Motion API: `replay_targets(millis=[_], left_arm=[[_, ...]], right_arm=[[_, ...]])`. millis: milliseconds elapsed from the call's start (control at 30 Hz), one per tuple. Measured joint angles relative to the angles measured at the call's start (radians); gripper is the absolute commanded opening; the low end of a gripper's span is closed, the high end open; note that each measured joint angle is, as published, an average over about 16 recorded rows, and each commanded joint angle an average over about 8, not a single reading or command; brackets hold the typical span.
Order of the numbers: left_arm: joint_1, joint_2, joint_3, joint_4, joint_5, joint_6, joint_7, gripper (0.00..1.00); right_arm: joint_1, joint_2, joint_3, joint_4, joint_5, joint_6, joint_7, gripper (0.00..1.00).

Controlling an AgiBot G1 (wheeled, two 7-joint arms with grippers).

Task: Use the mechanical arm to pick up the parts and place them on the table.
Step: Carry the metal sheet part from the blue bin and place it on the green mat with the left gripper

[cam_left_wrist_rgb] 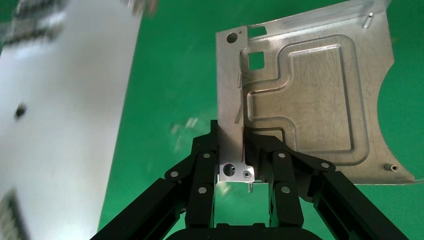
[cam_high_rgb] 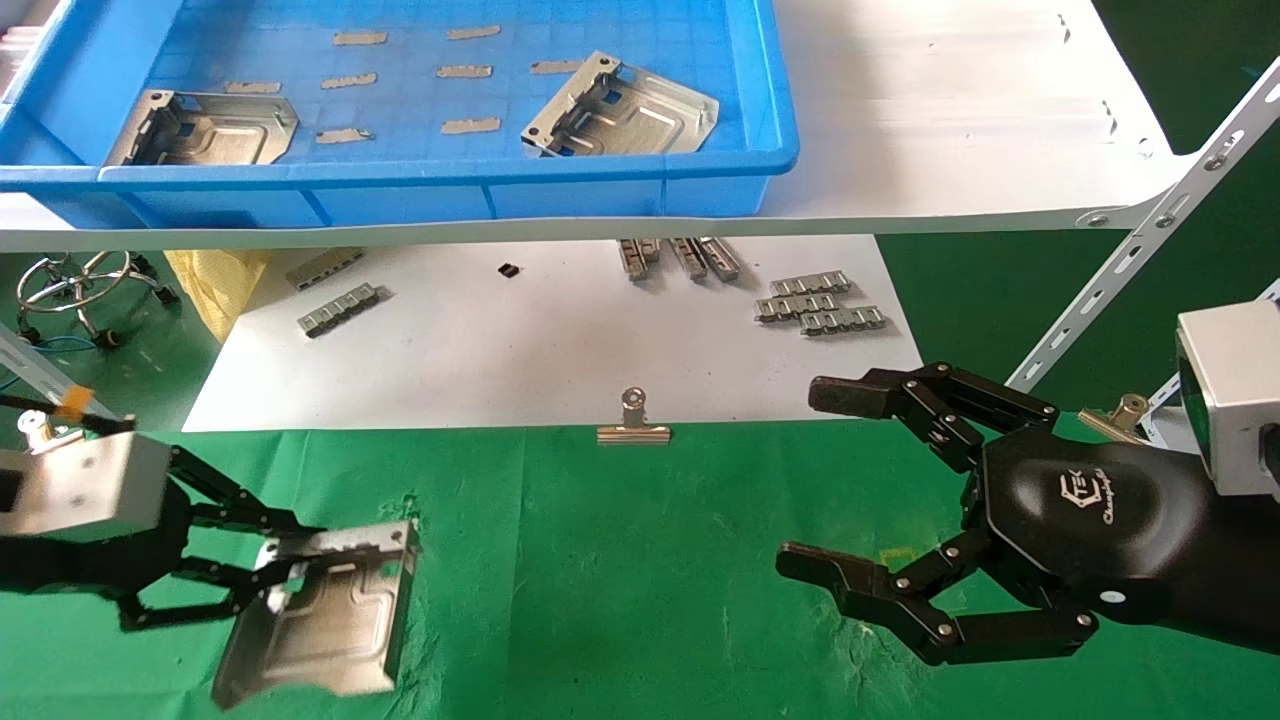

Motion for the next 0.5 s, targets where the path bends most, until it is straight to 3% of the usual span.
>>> replay_targets(millis=[167,233,267,433,500], left_arm=[[0.038,0.016,0.017,-0.031,0.076,-0.123,0.029,0.00],[0.056,0.020,0.021,-0.049,0.095,-0.168,0.038,0.06],[0.064,0.022,0.023,-0.059,0.104,-0.189,0.042,0.14],[0.099,0.028,0.030,-0.098,0.132,-0.267,0.056,0.77],[0.111,0.029,0.032,-0.105,0.138,-0.285,0.059,0.96]], right_arm=[[0.000,0.000,0.000,0.000,0.000,0.000,0.000,1.00],[0.000,0.000,0.000,0.000,0.000,0.000,0.000,1.00],[0.000,0.000,0.000,0.000,0.000,0.000,0.000,1.00],[0.000,0.000,0.000,0.000,0.000,0.000,0.000,1.00],[0.000,0.000,0.000,0.000,0.000,0.000,0.000,1.00]])
